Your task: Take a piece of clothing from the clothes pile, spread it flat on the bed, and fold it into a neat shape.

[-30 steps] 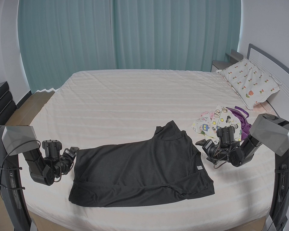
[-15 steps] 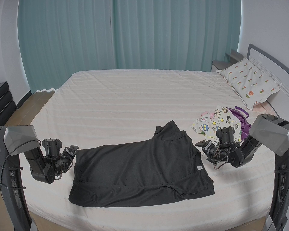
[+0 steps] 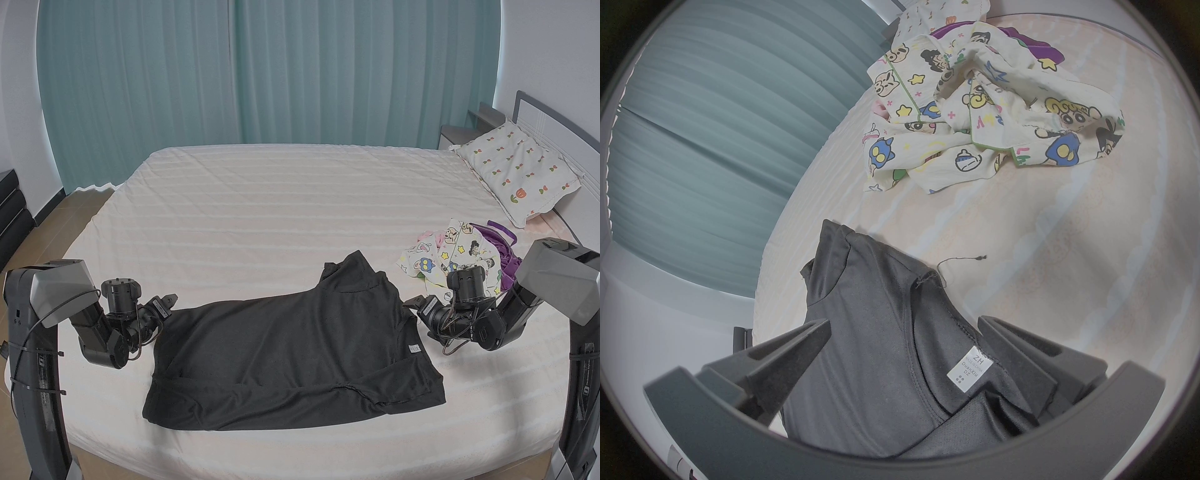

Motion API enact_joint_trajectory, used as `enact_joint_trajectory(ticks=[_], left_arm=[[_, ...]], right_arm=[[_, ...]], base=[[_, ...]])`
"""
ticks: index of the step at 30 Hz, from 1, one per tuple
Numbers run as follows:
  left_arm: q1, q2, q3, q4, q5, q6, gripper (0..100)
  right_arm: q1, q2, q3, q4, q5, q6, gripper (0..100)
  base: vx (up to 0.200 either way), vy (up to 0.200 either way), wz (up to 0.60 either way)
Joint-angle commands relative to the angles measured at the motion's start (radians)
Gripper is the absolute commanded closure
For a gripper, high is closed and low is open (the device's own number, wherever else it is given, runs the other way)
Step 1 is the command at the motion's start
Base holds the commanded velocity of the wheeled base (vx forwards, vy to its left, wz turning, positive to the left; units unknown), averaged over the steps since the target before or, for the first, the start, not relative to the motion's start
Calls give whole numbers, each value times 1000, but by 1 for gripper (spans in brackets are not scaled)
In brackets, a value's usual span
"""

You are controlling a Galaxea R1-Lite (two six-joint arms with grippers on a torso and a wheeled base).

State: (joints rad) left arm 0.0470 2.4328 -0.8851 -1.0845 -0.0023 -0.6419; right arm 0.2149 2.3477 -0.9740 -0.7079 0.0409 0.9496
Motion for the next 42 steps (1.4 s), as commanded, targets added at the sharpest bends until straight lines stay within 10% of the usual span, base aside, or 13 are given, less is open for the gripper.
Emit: enact_joint_trajectory(ticks=[1, 14, 15, 29, 42], left_arm=[[1, 98, -74, 1, -2, 53, 0], [2, 166, -184, 3, 7, 82, 0], [2, 166, -184, 3, 7, 82, 100], [1, 108, -147, -17, 93, -35, 100], [-7, 80, -101, -17, 88, -90, 100]], right_arm=[[1, 2, 1, -1, 1, 0, 0], [3, 1, -37, 4, 1, -54, 0], [3, 1, -43, 5, 1, -60, 0], [6, 243, -535, 131, 1, -512, 0], [23, 449, -971, 354, 4, -540, 0]], base=[[0, 0, 0], [0, 0, 0], [0, 0, 0], [0, 0, 0], [0, 0, 0]])
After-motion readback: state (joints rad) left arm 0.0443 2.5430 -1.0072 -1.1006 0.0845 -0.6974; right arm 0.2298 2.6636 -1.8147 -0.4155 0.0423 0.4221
